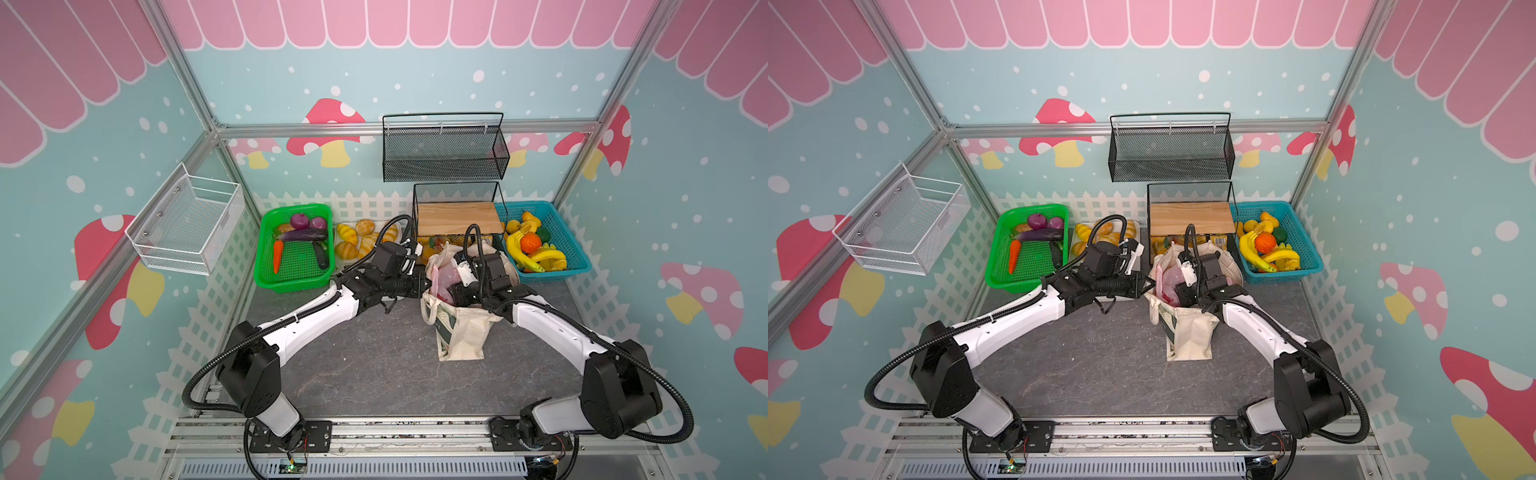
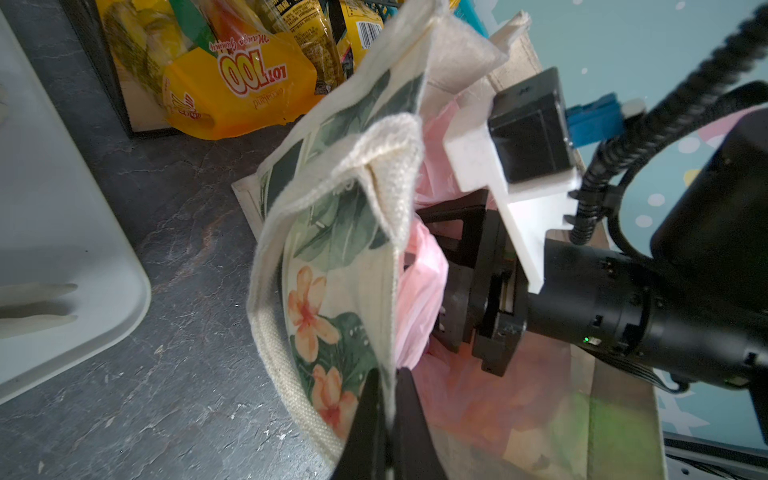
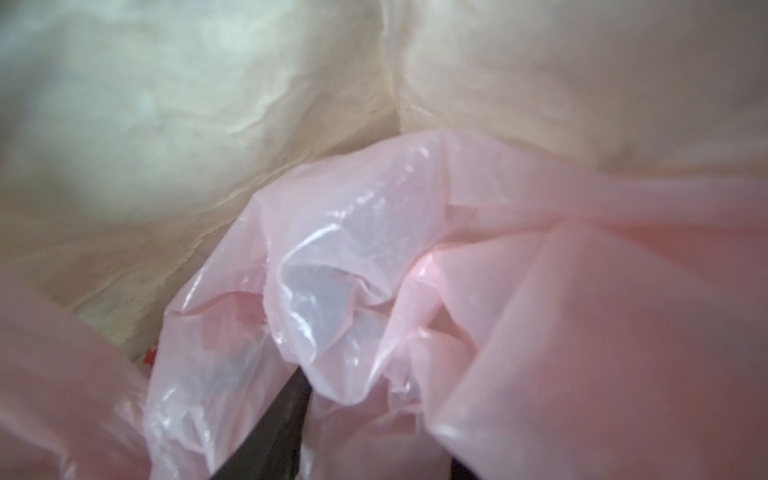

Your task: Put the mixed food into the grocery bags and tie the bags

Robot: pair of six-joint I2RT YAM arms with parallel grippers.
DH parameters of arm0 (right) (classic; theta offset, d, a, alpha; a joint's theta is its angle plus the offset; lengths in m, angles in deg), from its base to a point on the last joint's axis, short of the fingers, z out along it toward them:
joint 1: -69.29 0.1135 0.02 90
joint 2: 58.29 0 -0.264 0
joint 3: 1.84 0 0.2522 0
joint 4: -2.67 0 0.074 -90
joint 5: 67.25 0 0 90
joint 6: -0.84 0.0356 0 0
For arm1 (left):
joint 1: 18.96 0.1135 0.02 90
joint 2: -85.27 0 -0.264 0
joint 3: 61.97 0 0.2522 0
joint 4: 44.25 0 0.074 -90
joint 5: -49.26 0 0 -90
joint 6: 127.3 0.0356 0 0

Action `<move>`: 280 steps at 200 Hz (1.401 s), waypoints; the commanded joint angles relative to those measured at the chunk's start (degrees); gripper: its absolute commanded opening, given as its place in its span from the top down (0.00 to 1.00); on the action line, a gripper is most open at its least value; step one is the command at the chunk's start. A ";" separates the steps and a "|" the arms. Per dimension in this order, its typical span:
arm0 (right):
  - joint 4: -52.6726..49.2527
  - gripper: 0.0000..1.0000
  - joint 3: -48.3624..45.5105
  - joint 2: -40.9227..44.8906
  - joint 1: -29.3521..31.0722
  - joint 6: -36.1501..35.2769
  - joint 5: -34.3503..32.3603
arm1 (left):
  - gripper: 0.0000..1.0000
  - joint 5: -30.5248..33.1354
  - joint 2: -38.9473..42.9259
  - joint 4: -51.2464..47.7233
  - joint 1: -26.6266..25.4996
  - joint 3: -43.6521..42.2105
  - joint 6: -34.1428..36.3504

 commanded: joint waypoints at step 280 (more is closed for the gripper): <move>-0.07 0.20 9.33 13.85 -4.31 -1.04 -13.31 | 0.49 2.24 19.57 5.58 7.09 -14.90 -2.55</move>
